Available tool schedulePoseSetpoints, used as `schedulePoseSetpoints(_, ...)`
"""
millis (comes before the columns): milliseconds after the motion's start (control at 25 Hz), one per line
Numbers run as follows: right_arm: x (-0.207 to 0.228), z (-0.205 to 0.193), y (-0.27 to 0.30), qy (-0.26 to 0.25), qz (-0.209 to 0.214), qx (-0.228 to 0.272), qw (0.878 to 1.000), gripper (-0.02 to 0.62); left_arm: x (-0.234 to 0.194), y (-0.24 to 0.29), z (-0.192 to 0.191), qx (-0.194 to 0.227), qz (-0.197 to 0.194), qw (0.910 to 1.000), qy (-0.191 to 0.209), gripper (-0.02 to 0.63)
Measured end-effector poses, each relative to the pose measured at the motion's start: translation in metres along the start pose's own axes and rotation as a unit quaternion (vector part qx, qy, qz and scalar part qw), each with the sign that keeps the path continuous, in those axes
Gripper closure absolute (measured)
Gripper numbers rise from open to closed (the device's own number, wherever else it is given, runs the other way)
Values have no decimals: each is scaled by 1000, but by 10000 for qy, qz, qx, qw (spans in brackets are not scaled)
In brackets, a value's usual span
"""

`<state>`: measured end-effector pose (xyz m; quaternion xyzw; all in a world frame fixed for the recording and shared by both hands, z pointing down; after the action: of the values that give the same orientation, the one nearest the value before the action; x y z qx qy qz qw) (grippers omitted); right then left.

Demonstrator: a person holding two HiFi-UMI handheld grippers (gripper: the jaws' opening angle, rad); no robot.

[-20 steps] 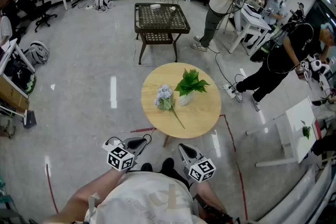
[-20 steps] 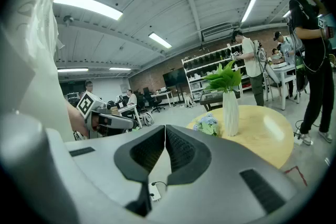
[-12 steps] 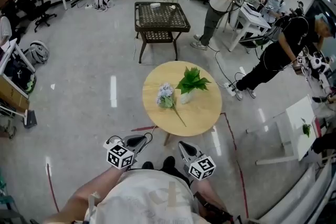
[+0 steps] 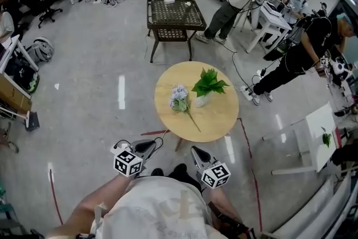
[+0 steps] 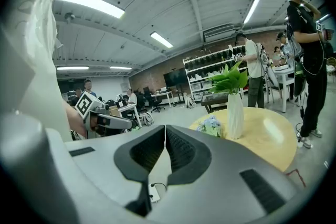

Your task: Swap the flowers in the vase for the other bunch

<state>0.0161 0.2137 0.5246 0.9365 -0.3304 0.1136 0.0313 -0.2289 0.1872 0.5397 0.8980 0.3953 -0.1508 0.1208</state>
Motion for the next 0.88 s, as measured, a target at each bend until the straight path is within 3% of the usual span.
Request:
schedulePoseSetpoints(360,14,1,4,39,-38,-43,10000,588,-7,13,-2,-39,69,9999,-73,591)
schedulePoseSetpoints(880,76,9,40,161,78,-56,9998,588,-29,70,23,-35,252,9997,-5,591)
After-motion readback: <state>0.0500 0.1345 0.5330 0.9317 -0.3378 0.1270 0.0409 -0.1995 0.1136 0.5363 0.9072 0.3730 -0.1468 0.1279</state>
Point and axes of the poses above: the fingertips, and each gripper's own axes: y forward along the fingers, x to its right, z out of its top, the point moved 6 cm from there along -y, backward along the fingers, and after that the axes turned 15 degrees about x, right-handed, at the moved point
